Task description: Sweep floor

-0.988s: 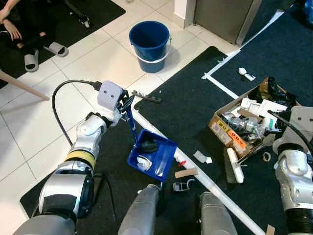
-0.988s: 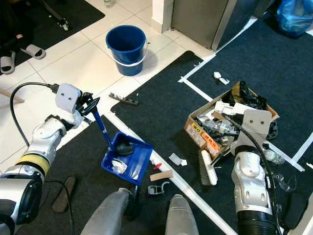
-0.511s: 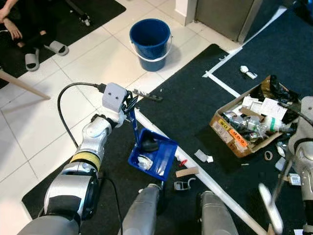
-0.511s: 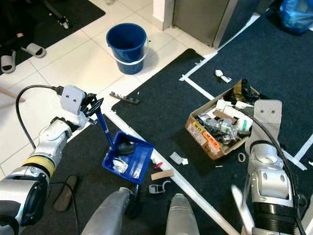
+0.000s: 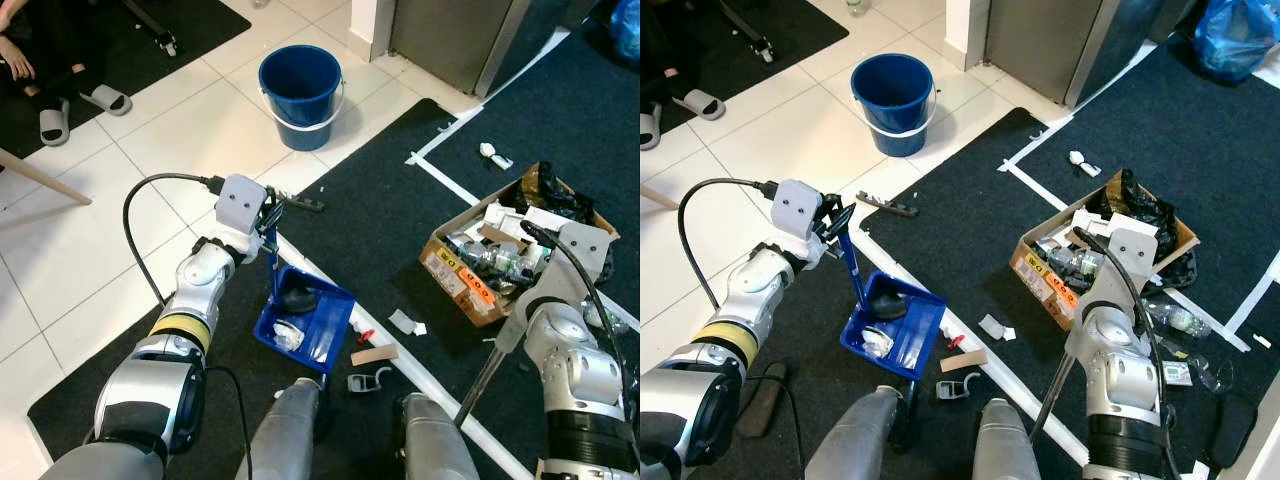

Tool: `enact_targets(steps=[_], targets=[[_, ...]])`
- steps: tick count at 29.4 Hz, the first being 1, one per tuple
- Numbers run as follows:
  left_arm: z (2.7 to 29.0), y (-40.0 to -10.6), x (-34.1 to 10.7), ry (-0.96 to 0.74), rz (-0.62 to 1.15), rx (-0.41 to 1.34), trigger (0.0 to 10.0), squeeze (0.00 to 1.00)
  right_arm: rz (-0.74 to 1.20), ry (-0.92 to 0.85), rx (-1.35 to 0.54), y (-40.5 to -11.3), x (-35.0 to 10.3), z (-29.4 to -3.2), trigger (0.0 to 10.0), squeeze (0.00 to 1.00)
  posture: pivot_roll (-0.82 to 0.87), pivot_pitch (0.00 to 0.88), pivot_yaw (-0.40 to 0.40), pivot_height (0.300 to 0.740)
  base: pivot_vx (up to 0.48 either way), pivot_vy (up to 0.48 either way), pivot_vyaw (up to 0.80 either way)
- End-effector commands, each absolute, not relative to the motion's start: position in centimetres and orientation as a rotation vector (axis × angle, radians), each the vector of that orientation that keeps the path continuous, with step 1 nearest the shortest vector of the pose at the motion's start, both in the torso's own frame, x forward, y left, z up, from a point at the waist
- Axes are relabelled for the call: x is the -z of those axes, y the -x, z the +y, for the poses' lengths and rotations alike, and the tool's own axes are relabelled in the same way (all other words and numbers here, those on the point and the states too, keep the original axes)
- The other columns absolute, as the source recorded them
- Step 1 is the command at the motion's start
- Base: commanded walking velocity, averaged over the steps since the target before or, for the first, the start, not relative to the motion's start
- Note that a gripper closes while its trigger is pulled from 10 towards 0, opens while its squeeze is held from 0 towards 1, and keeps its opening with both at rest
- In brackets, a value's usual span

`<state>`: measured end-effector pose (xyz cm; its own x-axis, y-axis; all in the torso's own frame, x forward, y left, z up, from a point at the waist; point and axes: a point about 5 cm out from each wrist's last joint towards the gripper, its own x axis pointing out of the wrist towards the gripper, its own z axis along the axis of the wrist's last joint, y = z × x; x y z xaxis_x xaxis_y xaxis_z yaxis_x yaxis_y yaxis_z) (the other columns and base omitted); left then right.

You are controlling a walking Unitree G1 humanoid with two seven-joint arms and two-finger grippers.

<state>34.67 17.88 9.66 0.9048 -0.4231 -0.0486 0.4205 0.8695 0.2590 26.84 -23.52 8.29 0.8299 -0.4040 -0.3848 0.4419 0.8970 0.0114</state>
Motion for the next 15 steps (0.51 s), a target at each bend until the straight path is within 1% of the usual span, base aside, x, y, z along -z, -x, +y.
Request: enact_targets(steps=[1, 3, 7, 10, 12, 15], targets=[[17.6, -33.6, -7.5, -0.277, 0.074, 0.464, 10.0, 0.00, 0.315, -0.108, 0.474, -26.8, -9.0, -23.8, 10.0, 0.00, -0.04, 0.153, 0.025, 0.740, 0.000, 0.000, 0.00], [17.6, -33.6, -7.5, -0.281, 0.075, 0.468, 10.0, 0.00, 0.290, -0.087, 0.489, -26.7, -9.3, -23.9, 10.0, 0.00, -0.04, 0.152, 0.027, 0.740, 0.000, 0.000, 0.00], [17.5, -33.6, -7.5, -0.283, 0.074, 0.474, 10.0, 0.00, 0.112, -0.009, 0.516, -27.1, -11.8, -24.3, 10.0, 0.00, -0.04, 0.156, 0.033, 0.740, 0.000, 0.000, 0.00], [17.4, -33.6, -7.5, -0.283, 0.074, 0.477, 10.0, 0.00, 0.078, 0.000, 0.514, -27.1, -12.2, -24.3, 10.0, 0.00, -0.04, 0.156, 0.035, 0.740, 0.000, 0.000, 0.00], [17.2, -33.6, -7.5, -0.284, 0.073, 0.484, 10.0, 0.00, -0.001, -0.008, 0.502, -27.0, -13.1, -24.1, 10.0, 0.00, -0.04, 0.154, 0.039, 0.740, 0.000, 0.000, 0.00], [17.1, -33.6, -7.4, -0.283, 0.072, 0.488, 10.0, 0.00, -0.032, -0.006, 0.493, -26.9, -13.5, -23.8, 10.0, 0.00, -0.04, 0.155, 0.039, 0.740, 0.000, 0.000, 0.00]])
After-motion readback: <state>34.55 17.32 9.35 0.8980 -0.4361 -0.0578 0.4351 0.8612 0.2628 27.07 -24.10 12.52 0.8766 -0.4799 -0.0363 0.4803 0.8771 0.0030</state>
